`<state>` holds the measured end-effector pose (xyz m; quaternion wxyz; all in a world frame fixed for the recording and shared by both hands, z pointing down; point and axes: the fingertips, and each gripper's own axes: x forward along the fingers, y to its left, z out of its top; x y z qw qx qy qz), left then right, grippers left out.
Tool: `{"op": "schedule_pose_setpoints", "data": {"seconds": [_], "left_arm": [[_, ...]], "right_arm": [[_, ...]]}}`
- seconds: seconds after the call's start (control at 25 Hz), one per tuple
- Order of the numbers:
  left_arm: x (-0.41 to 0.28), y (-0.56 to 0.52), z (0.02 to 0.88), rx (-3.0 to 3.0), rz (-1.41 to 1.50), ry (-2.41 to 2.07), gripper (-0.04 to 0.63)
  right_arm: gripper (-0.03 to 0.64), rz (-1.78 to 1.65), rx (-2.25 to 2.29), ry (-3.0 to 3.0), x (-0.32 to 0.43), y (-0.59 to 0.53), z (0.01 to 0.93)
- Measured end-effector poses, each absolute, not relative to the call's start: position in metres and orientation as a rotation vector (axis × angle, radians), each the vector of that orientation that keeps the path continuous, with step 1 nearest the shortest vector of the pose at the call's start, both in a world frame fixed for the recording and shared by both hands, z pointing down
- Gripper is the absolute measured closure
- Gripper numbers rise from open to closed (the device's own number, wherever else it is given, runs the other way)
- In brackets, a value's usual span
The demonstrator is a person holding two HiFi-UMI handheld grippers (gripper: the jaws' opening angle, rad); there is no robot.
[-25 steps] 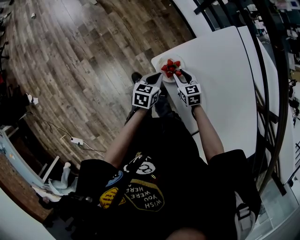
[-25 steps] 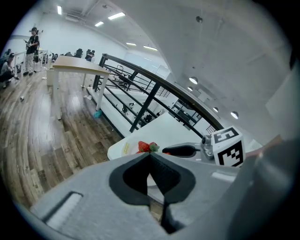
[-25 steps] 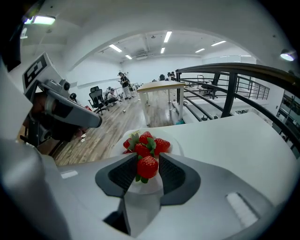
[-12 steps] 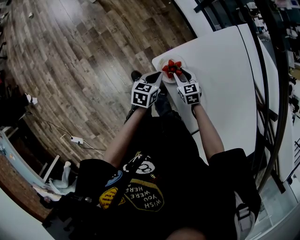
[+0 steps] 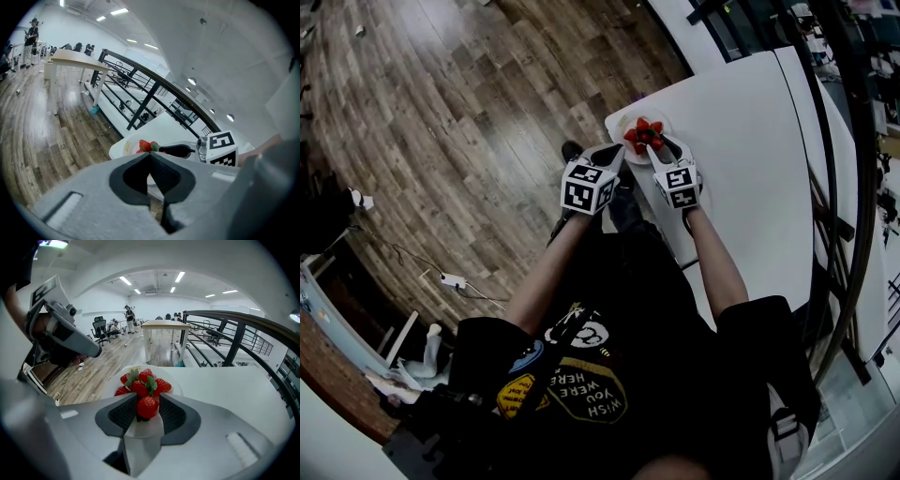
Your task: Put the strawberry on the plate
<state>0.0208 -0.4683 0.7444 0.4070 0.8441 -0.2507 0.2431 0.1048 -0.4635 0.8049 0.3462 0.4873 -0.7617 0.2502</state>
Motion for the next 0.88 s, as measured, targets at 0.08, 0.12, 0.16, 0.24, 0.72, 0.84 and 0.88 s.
{"op": "schedule_pose_setpoints", "data": {"seconds": [0.08, 0.12, 0.16, 0.24, 0.72, 0.84, 0.88], "left_arm": [[0.017, -0.468, 0.743, 2.125, 0.612, -0.632, 0.594], [0.017, -0.467, 0.742, 2.125, 0.61, -0.634, 0.594], [0.016, -0.465, 0.741, 2.126, 0.608, -0.636, 0.594], [0.016, -0.462, 0.741, 2.126, 0.603, -0.638, 0.594], [0.013, -0.446, 0.725, 2.163, 0.554, -0.69, 0.594], [0.015, -0.441, 0.711, 2.189, 0.525, -0.723, 0.594], [0.016, -0.437, 0.706, 2.198, 0.516, -0.734, 0.594]], "right_arm": [[0.466, 0.643, 1.27, -1.98, 0.103, -0.465, 0.803], [0.465, 0.645, 1.268, -1.981, 0.103, -0.465, 0.803], [0.465, 0.65, 1.264, -1.983, 0.103, -0.463, 0.803], [0.465, 0.658, 1.261, -1.988, 0.103, -0.461, 0.804], [0.446, 0.613, 1.323, -2.08, 0.096, -0.445, 0.763], [0.458, 0.615, 1.376, -2.123, 0.099, -0.435, 0.739], [0.46, 0.627, 1.402, -2.138, 0.101, -0.431, 0.73]]}}
